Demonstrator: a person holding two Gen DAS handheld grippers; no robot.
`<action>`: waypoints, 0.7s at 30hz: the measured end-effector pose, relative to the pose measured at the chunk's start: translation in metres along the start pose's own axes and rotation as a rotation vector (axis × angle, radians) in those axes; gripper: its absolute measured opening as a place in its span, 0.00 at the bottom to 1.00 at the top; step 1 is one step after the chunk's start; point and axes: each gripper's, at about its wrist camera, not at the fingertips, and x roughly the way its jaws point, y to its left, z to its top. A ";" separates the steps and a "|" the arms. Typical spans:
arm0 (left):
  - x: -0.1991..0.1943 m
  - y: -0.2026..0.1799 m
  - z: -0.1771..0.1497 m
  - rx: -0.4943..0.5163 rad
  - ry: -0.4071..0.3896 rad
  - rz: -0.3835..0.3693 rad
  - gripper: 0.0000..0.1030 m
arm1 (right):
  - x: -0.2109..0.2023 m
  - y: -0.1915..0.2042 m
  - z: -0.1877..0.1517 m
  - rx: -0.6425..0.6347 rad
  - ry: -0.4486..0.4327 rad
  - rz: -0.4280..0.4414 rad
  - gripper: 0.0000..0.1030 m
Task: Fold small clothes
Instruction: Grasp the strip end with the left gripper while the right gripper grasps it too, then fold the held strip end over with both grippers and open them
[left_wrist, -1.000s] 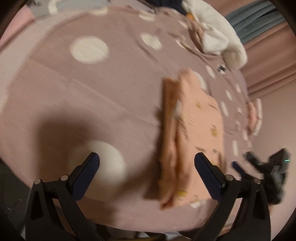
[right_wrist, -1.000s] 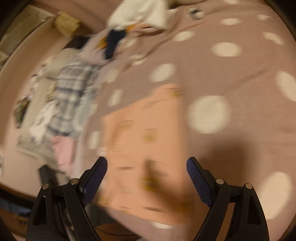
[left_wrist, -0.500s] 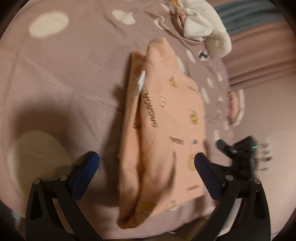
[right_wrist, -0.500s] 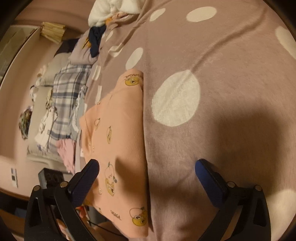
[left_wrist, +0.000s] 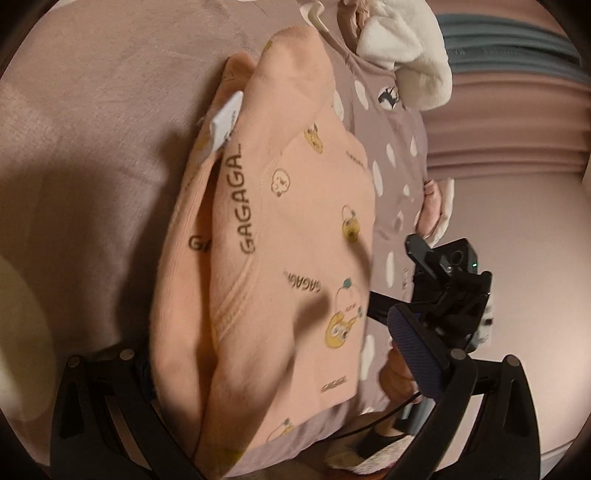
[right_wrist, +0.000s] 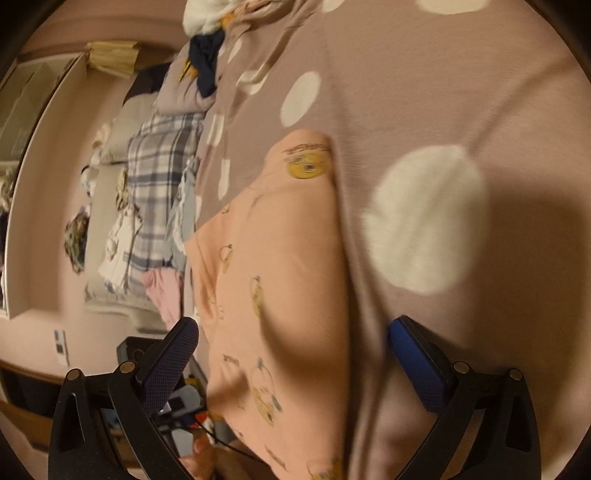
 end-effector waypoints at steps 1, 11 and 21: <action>0.001 0.001 0.002 -0.011 0.000 -0.014 0.99 | 0.002 0.000 0.002 -0.007 0.003 0.008 1.00; 0.020 -0.021 -0.010 0.087 0.048 -0.032 0.98 | 0.008 0.002 0.002 -0.005 -0.001 0.131 0.99; 0.018 -0.006 -0.010 0.036 0.003 0.101 0.33 | 0.011 0.008 -0.005 -0.060 -0.033 -0.134 0.38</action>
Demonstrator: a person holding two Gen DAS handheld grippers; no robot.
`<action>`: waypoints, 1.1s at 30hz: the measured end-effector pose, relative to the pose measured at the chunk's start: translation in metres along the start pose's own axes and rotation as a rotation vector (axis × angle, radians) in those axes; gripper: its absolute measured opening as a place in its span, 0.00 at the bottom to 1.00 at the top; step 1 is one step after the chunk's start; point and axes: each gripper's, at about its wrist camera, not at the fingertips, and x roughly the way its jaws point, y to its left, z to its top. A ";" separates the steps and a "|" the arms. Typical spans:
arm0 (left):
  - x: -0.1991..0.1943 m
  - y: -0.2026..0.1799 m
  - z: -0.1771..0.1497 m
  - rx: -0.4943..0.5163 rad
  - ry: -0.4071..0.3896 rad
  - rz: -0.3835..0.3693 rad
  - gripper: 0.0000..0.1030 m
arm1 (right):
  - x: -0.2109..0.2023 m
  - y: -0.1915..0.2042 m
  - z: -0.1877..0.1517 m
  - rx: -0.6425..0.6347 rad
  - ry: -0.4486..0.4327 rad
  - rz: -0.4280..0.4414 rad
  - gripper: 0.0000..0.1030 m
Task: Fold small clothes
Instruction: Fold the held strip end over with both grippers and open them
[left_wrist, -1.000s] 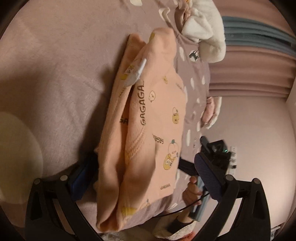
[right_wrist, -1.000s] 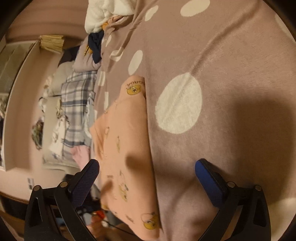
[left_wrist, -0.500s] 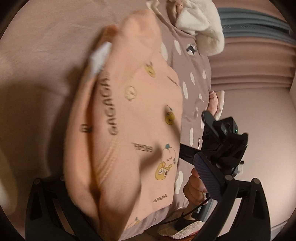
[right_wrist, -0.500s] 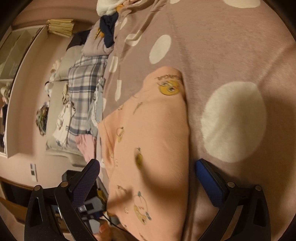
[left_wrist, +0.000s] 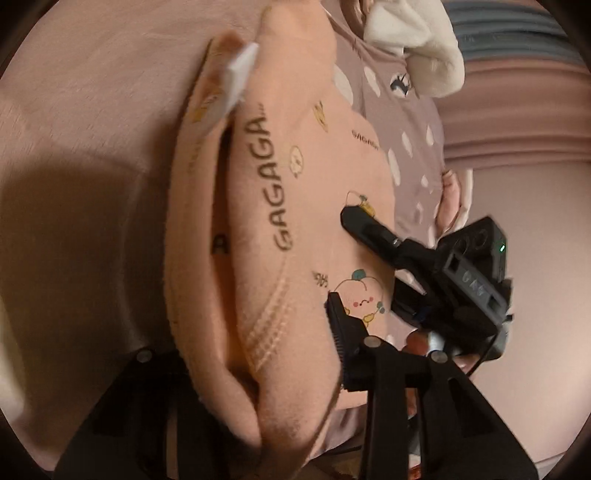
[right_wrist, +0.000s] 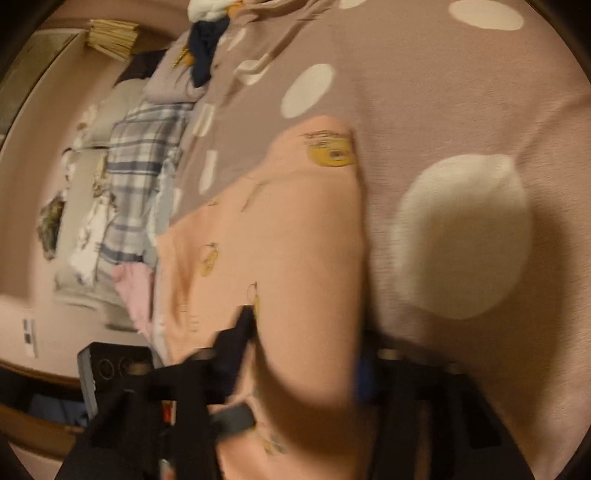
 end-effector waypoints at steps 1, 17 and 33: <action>0.000 -0.003 -0.002 0.022 -0.012 0.017 0.31 | -0.001 -0.001 -0.001 -0.006 -0.008 0.002 0.36; -0.013 -0.038 -0.016 0.221 -0.169 0.106 0.21 | -0.018 0.034 -0.008 -0.158 -0.139 -0.098 0.26; -0.009 -0.093 -0.037 0.425 -0.299 -0.013 0.21 | -0.093 0.051 -0.009 -0.220 -0.350 -0.079 0.25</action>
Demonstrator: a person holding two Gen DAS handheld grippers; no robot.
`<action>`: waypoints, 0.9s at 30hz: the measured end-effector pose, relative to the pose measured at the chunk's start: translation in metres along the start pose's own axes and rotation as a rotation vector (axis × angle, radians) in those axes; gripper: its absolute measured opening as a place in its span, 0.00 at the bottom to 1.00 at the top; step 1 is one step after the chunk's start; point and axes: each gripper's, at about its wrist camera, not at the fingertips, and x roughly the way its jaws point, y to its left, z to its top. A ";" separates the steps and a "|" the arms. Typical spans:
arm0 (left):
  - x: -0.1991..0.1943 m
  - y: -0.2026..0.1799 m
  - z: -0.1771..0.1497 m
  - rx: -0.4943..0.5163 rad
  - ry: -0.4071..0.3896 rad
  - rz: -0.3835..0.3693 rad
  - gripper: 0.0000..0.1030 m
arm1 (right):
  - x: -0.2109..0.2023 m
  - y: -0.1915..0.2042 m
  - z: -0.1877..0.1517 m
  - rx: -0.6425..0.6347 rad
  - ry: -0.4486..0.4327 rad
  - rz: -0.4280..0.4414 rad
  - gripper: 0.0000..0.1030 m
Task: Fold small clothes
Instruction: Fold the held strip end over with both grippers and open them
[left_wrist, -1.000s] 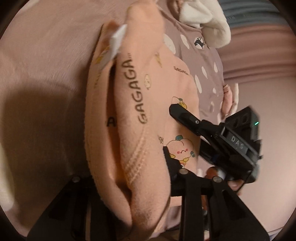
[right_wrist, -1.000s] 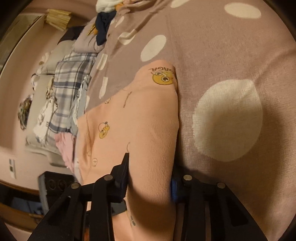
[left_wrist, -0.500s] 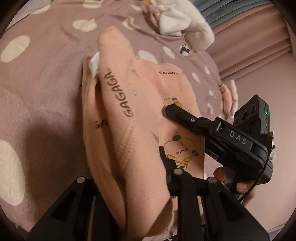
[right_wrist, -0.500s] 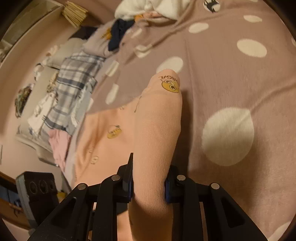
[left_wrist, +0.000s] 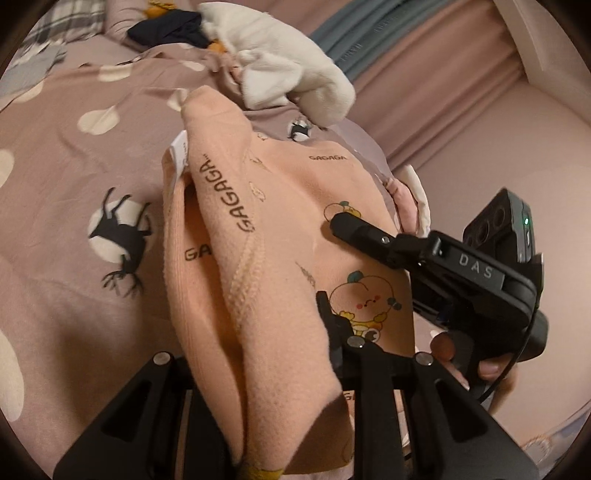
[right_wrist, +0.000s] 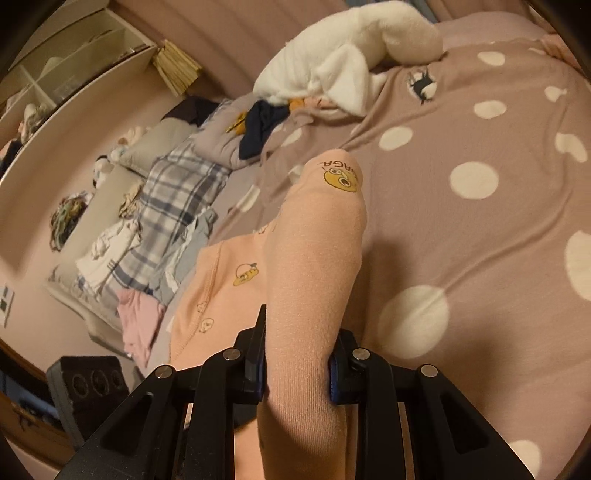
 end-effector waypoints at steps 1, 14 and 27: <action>0.001 -0.002 -0.001 0.004 0.001 -0.004 0.21 | -0.002 0.000 -0.001 -0.007 -0.004 -0.014 0.25; 0.030 -0.033 -0.008 0.083 0.039 -0.005 0.21 | -0.030 -0.022 -0.003 -0.031 -0.050 -0.132 0.25; 0.024 -0.048 -0.014 0.127 0.015 0.018 0.22 | -0.042 -0.024 -0.006 -0.051 -0.064 -0.163 0.25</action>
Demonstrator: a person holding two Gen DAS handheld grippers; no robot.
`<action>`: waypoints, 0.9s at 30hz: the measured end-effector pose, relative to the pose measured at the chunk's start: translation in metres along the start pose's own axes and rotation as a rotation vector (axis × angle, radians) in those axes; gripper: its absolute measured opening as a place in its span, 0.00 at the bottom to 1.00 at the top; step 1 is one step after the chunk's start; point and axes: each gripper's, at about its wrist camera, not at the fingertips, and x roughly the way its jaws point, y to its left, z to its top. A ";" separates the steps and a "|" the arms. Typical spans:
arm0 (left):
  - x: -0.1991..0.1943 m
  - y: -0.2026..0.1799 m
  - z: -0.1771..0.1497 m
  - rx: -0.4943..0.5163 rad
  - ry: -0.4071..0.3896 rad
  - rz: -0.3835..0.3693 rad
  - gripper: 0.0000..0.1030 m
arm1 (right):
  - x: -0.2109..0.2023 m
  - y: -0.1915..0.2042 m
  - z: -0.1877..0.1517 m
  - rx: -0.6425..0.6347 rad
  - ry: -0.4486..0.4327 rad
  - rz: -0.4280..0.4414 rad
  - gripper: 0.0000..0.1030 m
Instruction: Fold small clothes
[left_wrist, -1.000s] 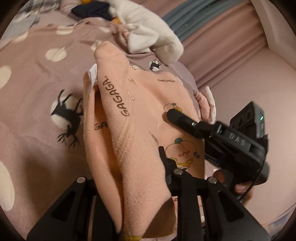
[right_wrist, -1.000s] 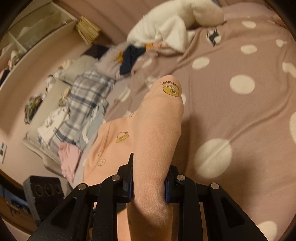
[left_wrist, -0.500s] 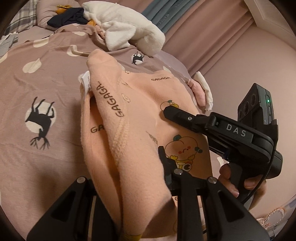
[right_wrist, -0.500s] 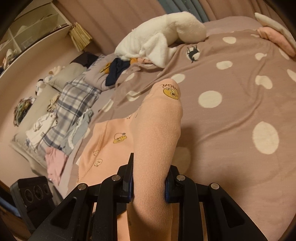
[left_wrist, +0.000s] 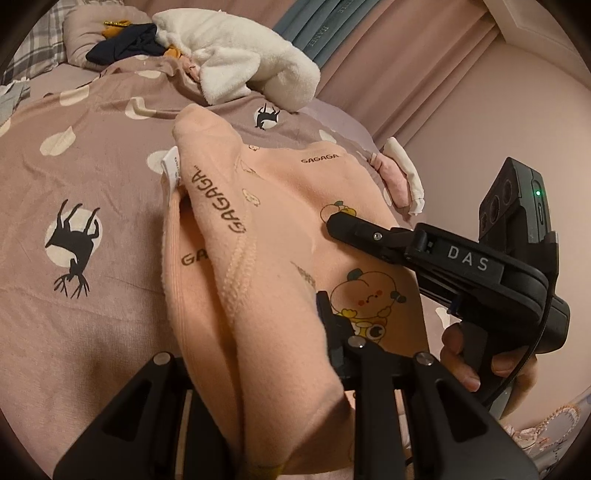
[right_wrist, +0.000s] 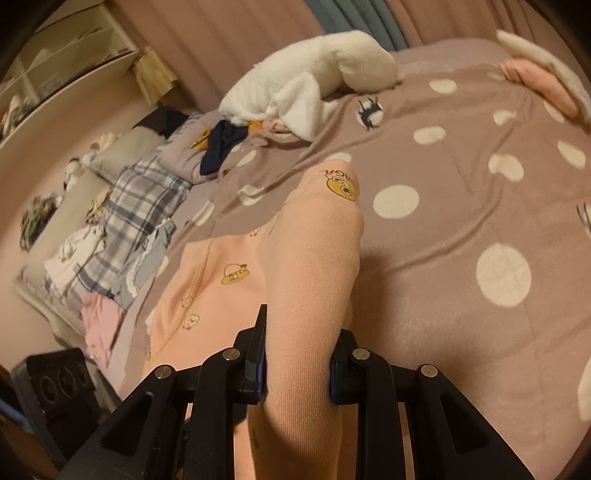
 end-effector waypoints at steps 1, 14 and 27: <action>0.000 0.001 0.000 -0.004 -0.001 0.001 0.22 | 0.000 -0.001 0.000 0.003 -0.003 0.000 0.25; 0.022 0.026 -0.007 -0.026 0.153 0.295 0.41 | 0.003 -0.007 0.002 0.006 -0.042 -0.236 0.48; -0.025 0.037 0.011 0.037 -0.041 0.605 0.90 | -0.020 -0.013 -0.004 -0.012 -0.044 -0.304 0.73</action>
